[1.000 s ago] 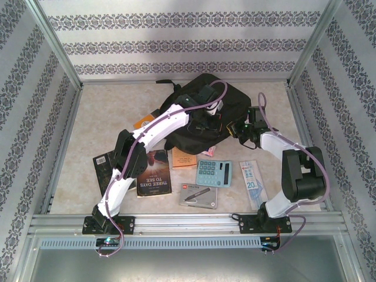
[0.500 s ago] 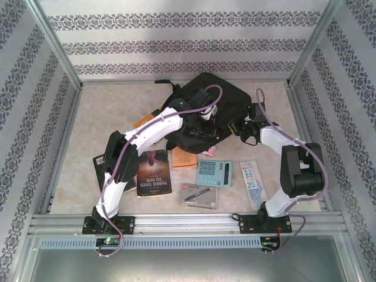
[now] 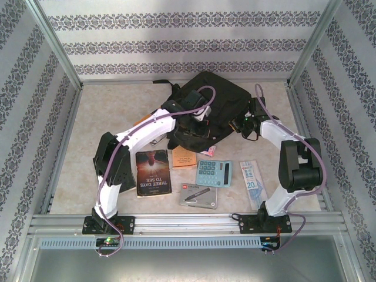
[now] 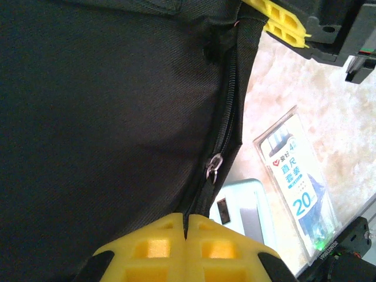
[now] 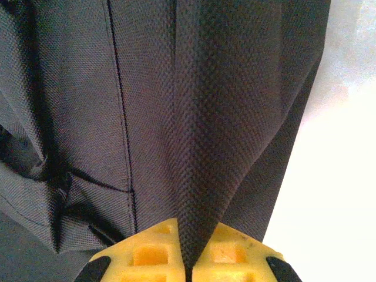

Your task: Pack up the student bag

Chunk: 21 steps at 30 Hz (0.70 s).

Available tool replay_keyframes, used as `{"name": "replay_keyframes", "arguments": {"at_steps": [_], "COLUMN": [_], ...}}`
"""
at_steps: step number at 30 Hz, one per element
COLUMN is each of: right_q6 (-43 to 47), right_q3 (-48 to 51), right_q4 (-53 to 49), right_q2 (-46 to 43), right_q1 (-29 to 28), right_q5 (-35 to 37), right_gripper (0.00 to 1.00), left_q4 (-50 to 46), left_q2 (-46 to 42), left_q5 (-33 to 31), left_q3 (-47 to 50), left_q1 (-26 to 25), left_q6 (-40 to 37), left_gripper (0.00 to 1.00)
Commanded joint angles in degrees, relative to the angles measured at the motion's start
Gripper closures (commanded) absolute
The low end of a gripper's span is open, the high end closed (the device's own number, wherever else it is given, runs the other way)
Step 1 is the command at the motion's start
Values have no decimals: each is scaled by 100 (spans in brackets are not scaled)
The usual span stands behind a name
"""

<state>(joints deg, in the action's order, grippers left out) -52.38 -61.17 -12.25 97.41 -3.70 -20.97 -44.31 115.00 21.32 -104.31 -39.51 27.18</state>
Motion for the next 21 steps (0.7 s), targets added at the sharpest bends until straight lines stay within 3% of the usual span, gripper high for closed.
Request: {"name": "replay_keyframes", "arguments": {"at_steps": [1,13,17,21], "right_q6": [354,632,515,190], "right_q3": [-302,-838,-932,-782], "right_q4": [-274,-766,-785,-1041], "right_q2": [125,274,160,-283], "right_q1": [185,498,396,309], "right_q5": [523,569,333,433], "right_gripper": [100,100,65,48], "left_q4": [-50,-253,-73,-43], "left_q2": [-367,-505,-465,-138], "left_q5": [-64,-172,28,345], "left_q3": [120,85,18,-483], "left_q1": [221,415,413,413], "left_q6": [-175,-453,-342,-210], "left_gripper": [100,100,100,100]}}
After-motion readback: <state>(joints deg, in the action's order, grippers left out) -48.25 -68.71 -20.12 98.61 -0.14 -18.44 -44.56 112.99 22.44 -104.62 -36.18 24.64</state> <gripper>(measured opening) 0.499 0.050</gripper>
